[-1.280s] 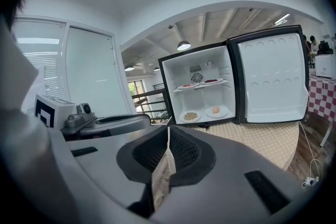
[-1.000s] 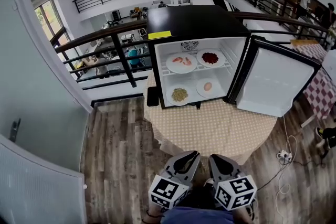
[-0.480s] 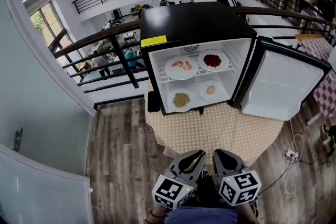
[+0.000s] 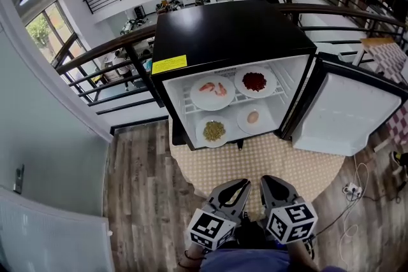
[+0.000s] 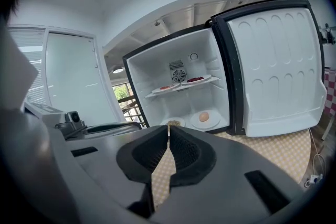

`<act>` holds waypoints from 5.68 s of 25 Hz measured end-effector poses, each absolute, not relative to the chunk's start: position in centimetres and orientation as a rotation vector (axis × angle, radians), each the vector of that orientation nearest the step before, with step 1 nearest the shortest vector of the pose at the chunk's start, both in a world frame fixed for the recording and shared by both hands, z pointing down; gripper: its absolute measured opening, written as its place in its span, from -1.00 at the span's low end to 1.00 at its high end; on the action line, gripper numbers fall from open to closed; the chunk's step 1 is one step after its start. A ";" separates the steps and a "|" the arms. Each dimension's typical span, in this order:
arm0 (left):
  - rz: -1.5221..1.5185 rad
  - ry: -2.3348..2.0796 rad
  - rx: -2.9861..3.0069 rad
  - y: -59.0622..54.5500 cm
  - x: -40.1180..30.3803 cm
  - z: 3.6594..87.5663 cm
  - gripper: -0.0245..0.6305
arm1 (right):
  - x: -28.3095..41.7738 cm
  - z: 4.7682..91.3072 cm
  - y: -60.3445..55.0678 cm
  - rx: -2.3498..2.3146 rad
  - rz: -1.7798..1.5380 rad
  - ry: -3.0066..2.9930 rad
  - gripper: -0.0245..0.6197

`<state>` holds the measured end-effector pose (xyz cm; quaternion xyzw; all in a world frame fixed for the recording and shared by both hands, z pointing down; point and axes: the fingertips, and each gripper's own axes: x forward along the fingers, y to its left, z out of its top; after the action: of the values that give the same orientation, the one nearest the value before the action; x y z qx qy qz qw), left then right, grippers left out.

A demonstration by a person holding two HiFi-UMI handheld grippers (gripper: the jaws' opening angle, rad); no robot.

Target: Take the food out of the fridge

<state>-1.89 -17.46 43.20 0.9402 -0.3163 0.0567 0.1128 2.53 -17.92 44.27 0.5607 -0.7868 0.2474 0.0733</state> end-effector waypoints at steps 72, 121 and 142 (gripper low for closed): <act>0.399 -1.056 2.443 -33.3 -1.1 58.4 -0.86 | 10.5 64.5 -40.0 1.962 1.993 -1.902 -0.63; 0.059 -0.846 2.083 -38.2 3.0 63.2 -0.26 | 9.2 62.0 -35.1 1.641 2.387 -1.924 -0.84; 0.008 -0.901 2.227 -31.6 0.4 55.5 -0.26 | 6.8 55.1 -28.9 1.485 2.281 -2.156 -0.84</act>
<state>0.37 -31.61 55.51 0.8644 -0.3497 0.0030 0.3612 6.80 -28.90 55.10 0.4219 -0.6123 0.6481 -0.1646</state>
